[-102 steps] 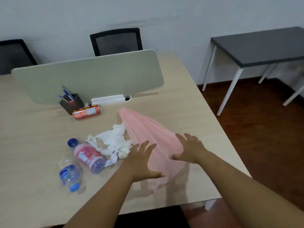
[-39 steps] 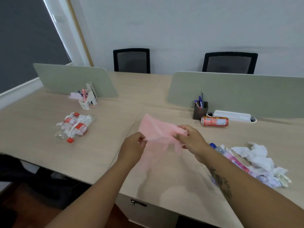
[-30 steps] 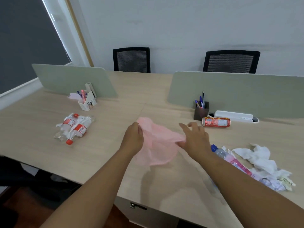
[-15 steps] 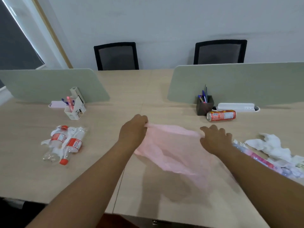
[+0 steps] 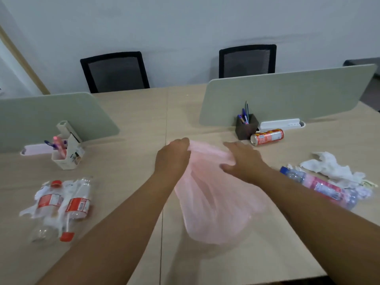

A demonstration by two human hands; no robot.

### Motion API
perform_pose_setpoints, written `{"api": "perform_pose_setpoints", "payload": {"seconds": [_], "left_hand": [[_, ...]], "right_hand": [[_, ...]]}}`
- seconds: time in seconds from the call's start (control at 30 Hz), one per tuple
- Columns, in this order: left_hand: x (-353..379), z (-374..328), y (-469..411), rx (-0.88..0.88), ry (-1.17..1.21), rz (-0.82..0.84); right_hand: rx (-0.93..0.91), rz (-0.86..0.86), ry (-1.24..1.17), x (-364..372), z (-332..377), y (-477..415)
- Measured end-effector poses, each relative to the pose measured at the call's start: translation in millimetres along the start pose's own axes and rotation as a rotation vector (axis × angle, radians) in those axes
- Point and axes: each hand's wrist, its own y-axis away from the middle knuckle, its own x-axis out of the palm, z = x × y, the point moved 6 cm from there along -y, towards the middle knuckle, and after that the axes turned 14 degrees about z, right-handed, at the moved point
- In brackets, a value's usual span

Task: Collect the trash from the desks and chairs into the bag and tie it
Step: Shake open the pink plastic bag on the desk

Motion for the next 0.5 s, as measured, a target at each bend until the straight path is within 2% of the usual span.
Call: {"api": "perform_pose_setpoints", "payload": {"seconds": [0.07,0.1,0.23,0.3,0.37,0.43,0.5], "left_hand": [[-4.5,-11.5,-4.3,0.073,0.008,-0.011],[-7.3,-12.5,-6.2,0.104,-0.029,-0.006],[-21.1,14.8,-13.5,0.097,-0.180,-0.039],[-25.0,25.5,-16.7,0.046,-0.172,-0.071],[-26.2,20.1,-21.7,0.039,-0.124,-0.090],[-25.7,4.5,-27.6,0.079,-0.081,-0.079],[-25.6,-8.0,-30.4,0.121,-0.093,-0.056]], "right_hand": [[-0.091,0.033,-0.137,7.2,31.3,-8.7],[-0.062,-0.010,-0.134,4.4,31.9,-10.4],[0.308,-0.168,0.054,-12.3,-42.8,12.1],[0.373,-0.193,0.084,-20.5,-66.3,20.6],[0.303,-0.095,0.060,-19.4,-52.3,13.5],[0.120,-0.036,-0.019,-17.5,-10.3,0.5],[0.008,-0.153,-0.043,-23.5,17.4,-5.7]]}}
